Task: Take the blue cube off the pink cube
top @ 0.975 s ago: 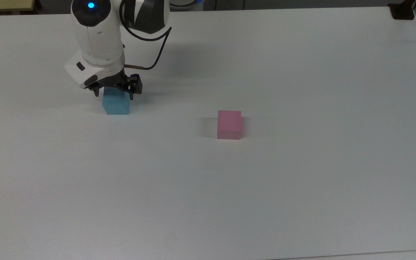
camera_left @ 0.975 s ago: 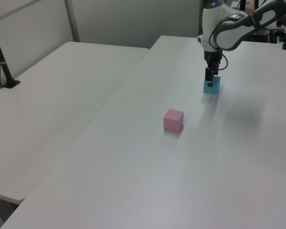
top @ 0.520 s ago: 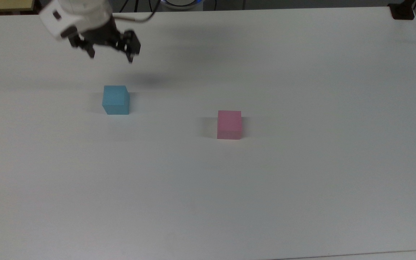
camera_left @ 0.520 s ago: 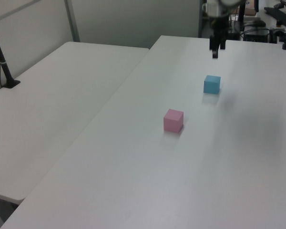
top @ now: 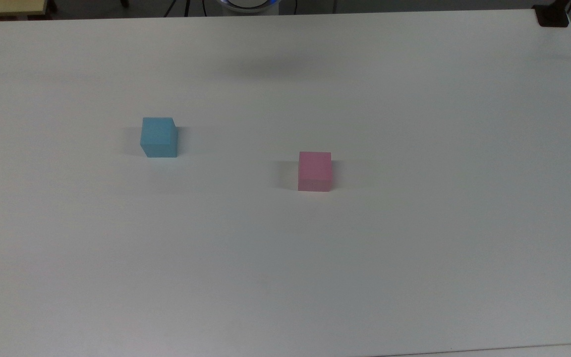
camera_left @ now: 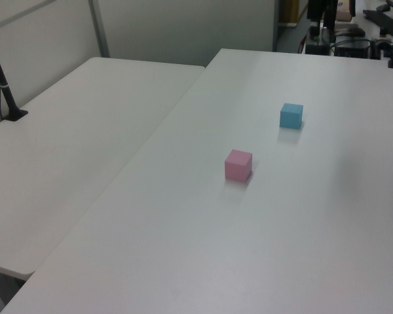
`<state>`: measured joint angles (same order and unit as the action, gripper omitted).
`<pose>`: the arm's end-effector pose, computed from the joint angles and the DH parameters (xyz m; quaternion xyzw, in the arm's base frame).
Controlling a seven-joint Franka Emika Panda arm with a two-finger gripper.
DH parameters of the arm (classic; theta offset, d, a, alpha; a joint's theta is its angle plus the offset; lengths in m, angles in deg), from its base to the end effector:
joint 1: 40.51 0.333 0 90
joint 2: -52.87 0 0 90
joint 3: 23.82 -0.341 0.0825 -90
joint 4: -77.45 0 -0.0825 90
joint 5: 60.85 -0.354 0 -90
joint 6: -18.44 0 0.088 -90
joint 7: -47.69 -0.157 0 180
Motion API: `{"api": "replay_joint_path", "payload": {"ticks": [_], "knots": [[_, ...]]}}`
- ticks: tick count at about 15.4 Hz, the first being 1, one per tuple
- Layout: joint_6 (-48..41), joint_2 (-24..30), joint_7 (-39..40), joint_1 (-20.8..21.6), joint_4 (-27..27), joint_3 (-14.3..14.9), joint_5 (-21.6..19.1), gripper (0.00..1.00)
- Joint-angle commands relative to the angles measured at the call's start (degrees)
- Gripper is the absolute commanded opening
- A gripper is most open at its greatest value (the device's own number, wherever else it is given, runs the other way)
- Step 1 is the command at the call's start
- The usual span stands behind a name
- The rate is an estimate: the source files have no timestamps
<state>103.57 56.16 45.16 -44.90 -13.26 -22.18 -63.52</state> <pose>0.4924 -0.0448 0.6163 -0.9968 0.0730 0.0192 0.0247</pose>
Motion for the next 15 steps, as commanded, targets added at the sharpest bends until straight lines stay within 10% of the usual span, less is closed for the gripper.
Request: {"api": "replay_joint_path", "payload": {"ticks": [1, 15], "knots": [[0.65, 0.67, 2.16, 2.45, -1.13, 0.56, 0.65, 1.0], [4.17, 0.31, 7.98, 1.49, -1.13, 1.17, 3.46, 1.0]]}}
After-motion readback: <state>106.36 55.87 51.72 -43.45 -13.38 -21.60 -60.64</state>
